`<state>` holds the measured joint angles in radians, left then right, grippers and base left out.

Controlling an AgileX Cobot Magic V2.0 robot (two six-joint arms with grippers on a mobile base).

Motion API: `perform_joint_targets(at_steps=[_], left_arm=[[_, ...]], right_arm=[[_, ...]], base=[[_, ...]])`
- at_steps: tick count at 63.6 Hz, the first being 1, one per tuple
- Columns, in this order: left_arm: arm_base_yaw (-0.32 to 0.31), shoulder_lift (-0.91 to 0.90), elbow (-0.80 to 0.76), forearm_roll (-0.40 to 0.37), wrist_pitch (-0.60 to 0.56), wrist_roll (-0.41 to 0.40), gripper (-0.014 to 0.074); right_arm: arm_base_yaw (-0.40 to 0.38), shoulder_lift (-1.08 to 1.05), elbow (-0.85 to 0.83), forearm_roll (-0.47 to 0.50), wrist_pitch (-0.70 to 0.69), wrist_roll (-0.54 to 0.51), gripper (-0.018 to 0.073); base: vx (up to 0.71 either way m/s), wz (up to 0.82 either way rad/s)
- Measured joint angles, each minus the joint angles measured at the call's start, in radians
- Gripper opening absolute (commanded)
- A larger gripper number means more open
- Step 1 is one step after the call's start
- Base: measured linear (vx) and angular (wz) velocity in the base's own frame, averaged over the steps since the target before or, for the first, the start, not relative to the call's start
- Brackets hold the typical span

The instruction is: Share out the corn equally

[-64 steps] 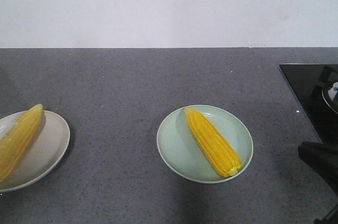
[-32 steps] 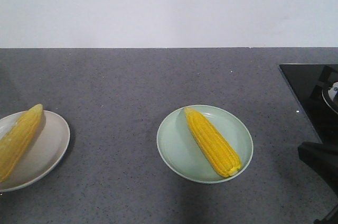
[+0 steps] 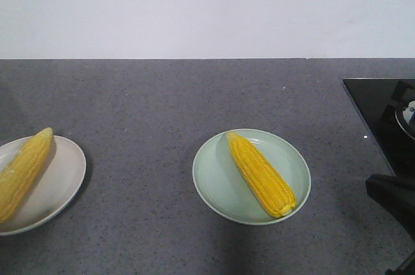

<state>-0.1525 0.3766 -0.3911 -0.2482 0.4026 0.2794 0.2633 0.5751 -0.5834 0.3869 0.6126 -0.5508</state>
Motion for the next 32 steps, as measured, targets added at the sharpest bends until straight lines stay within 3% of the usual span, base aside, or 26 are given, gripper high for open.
perform_joint_targets(at_steps=[16,32], left_arm=[[0.0,-0.281,0.271,0.027,-0.174,-0.048,-0.0007],[0.036,-0.387,0.416,0.09,-0.256,-0.188,-0.0007]], right_arm=[[0.0,0.0,0.0,0.0,0.0,0.0,-0.0004],[0.0,-0.001,0.0,0.0,0.0,0.0,-0.0004]], base=[[0.0,0.0],[0.0,0.0]])
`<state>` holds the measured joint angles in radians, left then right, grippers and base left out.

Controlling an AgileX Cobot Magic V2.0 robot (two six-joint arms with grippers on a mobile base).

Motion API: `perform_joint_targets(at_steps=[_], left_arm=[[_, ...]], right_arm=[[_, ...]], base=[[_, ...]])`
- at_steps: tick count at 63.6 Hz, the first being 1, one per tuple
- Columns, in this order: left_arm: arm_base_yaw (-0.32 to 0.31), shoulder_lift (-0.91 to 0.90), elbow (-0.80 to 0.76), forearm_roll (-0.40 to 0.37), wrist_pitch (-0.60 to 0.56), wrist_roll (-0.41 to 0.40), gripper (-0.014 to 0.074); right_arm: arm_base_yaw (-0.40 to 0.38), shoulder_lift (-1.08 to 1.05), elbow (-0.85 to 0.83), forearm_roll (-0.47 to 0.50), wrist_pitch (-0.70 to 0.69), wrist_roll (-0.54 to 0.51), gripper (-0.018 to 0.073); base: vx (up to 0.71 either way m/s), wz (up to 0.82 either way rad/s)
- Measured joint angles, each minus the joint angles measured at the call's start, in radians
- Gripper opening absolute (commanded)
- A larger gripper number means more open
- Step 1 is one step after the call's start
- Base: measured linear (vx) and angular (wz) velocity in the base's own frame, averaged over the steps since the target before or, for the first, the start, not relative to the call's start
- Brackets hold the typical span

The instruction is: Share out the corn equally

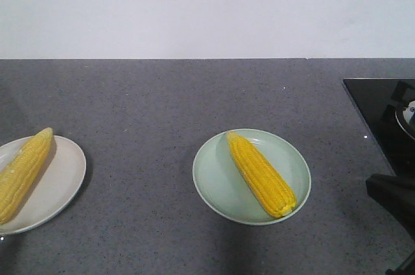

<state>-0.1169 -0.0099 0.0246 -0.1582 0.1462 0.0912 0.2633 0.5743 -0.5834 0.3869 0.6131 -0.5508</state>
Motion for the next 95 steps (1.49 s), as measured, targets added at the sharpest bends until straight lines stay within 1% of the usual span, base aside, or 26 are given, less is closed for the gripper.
perform_joint_targets(at_steps=[5,14,21,28,45,54,95], left_arm=[[0.024,0.0,0.001,0.035,-0.008,-0.026,-0.0007],[0.07,0.0,0.001,0.082,-0.022,-0.032,-0.0007],[0.102,0.0,0.002,0.095,-0.022,-0.033,-0.0007],[0.12,0.0,0.002,0.1,-0.022,-0.032,-0.0007],[0.123,0.0,0.002,0.1,-0.022,-0.032,-0.0007],[0.123,0.0,0.002,0.123,-0.022,-0.032,-0.0007],[0.123,0.0,0.002,0.125,-0.022,-0.032,-0.0007]], right_arm=[[0.0,0.0,0.0,0.0,0.0,0.0,-0.0004],[0.0,0.0,0.0,0.0,0.001,0.0,-0.0004],[0.0,0.0,0.0,0.0,0.008,0.0,-0.0004],[0.0,0.0,0.0,0.0,0.011,0.0,-0.0004],[0.0,0.0,0.0,0.0,0.012,0.0,-0.0004],[0.0,0.0,0.0,0.0,0.012,0.0,-0.0004],[0.0,0.0,0.0,0.0,0.012,0.0,-0.0004]], base=[[0.0,0.0],[0.0,0.0],[0.0,0.0],[0.0,0.0],[0.0,0.0],[0.0,0.0],[0.0,0.0]])
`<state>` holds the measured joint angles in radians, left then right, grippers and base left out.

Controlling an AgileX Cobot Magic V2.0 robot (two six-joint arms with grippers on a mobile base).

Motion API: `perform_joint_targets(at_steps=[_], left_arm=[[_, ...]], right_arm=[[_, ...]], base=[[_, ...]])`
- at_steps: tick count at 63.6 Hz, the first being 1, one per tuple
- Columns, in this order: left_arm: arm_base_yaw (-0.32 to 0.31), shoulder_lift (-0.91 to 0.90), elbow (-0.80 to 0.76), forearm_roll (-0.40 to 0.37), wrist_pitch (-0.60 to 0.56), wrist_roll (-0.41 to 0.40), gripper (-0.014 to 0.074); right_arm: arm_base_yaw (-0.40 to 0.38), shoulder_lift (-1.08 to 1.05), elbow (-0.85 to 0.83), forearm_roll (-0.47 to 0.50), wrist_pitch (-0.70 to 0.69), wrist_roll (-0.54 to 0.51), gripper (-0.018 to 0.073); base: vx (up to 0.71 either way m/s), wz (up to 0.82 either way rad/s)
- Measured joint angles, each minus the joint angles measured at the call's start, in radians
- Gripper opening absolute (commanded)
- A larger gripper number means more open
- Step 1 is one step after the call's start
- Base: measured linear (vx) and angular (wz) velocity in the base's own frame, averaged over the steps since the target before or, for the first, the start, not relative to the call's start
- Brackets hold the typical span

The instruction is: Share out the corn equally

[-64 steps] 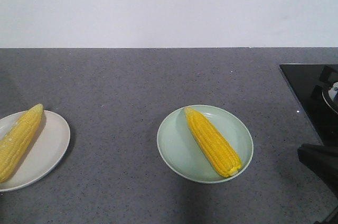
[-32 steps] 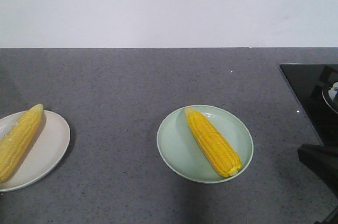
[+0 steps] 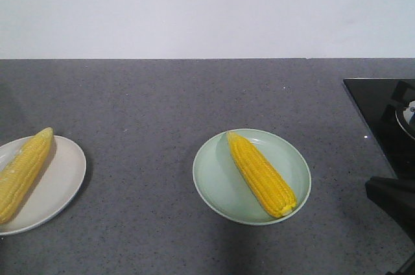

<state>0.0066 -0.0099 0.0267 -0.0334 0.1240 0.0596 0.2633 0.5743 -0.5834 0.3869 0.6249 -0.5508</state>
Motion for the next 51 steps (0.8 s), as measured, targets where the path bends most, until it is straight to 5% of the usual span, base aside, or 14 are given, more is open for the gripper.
perform_joint_targets(at_steps=[51], left_arm=[[0.0,0.0,0.0,0.001,0.0,-0.001,-0.0007]], right_arm=[[-0.004,-0.028,0.069,-0.059,-0.07,0.029,-0.0004]], base=[[0.0,0.0]])
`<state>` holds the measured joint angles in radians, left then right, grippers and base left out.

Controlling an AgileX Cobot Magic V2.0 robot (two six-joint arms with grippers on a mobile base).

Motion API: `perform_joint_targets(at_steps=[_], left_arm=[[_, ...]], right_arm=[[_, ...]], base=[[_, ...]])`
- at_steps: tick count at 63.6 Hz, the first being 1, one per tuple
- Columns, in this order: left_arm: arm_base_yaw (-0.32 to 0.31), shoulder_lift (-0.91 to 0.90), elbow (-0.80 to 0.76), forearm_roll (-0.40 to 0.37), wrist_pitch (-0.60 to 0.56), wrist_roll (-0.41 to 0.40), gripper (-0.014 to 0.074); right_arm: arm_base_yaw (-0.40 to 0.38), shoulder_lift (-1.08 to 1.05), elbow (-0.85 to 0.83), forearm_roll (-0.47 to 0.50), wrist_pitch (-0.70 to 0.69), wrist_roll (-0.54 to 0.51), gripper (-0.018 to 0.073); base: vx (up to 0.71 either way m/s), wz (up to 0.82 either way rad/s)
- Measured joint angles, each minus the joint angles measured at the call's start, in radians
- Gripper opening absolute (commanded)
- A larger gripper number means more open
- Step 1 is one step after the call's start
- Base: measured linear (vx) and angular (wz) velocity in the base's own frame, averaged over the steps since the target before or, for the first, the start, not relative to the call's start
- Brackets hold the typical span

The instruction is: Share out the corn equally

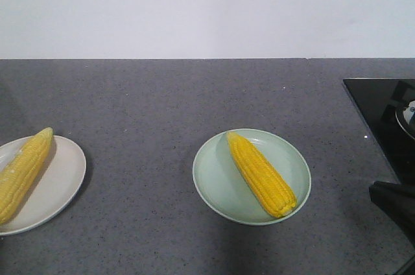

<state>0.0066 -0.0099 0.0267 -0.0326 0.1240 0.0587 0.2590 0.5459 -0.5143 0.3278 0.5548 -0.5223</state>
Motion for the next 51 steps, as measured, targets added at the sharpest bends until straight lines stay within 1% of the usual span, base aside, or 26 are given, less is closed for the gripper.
perform_joint_targets(at_steps=[8,13,21,26,33,44,51], left_arm=[[0.0,0.0,0.0,0.0,0.0,0.0,-0.0007],[0.0,0.0,0.0,0.0,0.0,0.0,-0.0007],[0.0,0.0,0.0,0.0,0.0,0.0,-0.0007],[0.0,0.0,0.0,0.0,0.0,0.0,-0.0007],[0.0,0.0,0.0,0.0,0.0,0.0,-0.0007],[0.0,0.0,0.0,0.0,0.0,0.0,-0.0007],[0.0,0.0,0.0,0.0,-0.001,0.0,-0.0007]], right_arm=[[-0.018,-0.079,0.154,-0.031,-0.135,0.068,-0.0004],[-0.03,-0.157,0.245,-0.056,-0.209,0.139,-0.0004],[-0.037,-0.291,0.374,-0.152,-0.307,0.263,-0.0004],[-0.038,-0.367,0.426,-0.221,-0.336,0.334,-0.0004],[-0.062,-0.462,0.487,-0.293,-0.346,0.426,-0.0004],[-0.134,-0.548,0.541,-0.328,-0.352,0.509,-0.0004],[-0.175,-0.557,0.544,-0.342,-0.388,0.545,-0.0004]], base=[[0.0,0.0],[0.0,0.0],[0.0,0.0],[0.0,0.0],[0.0,0.0],[0.0,0.0],[0.0,0.0]])
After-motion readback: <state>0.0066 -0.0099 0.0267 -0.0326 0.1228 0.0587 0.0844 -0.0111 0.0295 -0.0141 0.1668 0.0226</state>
